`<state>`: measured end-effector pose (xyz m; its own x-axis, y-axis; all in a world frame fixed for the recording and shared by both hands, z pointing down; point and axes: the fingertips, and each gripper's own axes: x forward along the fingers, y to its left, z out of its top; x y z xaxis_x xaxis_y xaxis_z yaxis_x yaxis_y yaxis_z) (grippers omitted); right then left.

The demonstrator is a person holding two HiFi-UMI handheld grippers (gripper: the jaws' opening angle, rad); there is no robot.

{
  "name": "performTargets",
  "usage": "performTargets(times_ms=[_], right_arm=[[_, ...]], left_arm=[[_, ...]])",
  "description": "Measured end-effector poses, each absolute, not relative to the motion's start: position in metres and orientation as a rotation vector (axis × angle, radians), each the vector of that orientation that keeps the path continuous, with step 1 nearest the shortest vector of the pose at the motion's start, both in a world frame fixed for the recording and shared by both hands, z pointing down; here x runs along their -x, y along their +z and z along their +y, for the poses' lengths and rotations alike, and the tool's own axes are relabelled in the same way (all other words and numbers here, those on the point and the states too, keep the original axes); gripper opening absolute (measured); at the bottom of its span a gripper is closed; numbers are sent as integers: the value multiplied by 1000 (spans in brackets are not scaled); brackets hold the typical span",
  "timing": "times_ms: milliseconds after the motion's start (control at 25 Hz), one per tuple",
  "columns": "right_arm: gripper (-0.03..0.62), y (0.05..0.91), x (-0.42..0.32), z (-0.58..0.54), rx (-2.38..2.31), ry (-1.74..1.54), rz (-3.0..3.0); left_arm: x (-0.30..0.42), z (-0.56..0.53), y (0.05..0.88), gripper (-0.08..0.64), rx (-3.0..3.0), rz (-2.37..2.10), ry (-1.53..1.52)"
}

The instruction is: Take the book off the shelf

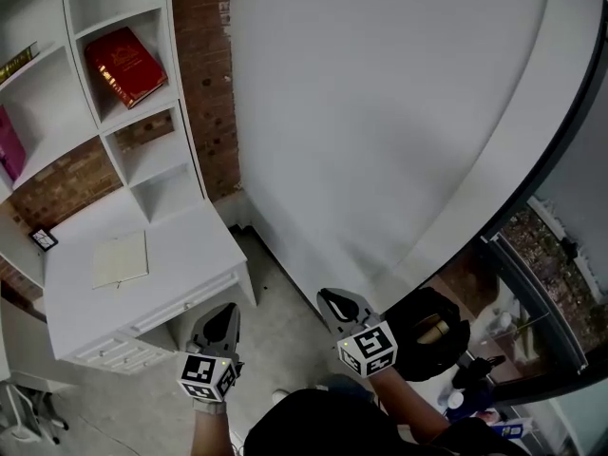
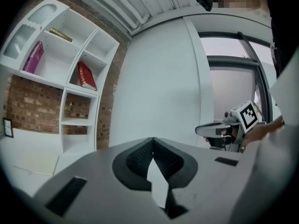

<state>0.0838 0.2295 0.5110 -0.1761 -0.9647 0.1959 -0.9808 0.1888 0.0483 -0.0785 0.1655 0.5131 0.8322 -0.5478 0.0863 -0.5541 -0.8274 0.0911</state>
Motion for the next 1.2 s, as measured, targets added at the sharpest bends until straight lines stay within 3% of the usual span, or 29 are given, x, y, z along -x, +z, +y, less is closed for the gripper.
performTargets(times_ms=[400, 1200], right_arm=[[31, 525, -91, 177, -1860, 166, -2301], [32, 499, -138, -63, -1675, 121, -2517]], left_arm=[[84, 123, 534, 8, -2850, -964, 128], [37, -78, 512, 8, -2783, -1253, 154]])
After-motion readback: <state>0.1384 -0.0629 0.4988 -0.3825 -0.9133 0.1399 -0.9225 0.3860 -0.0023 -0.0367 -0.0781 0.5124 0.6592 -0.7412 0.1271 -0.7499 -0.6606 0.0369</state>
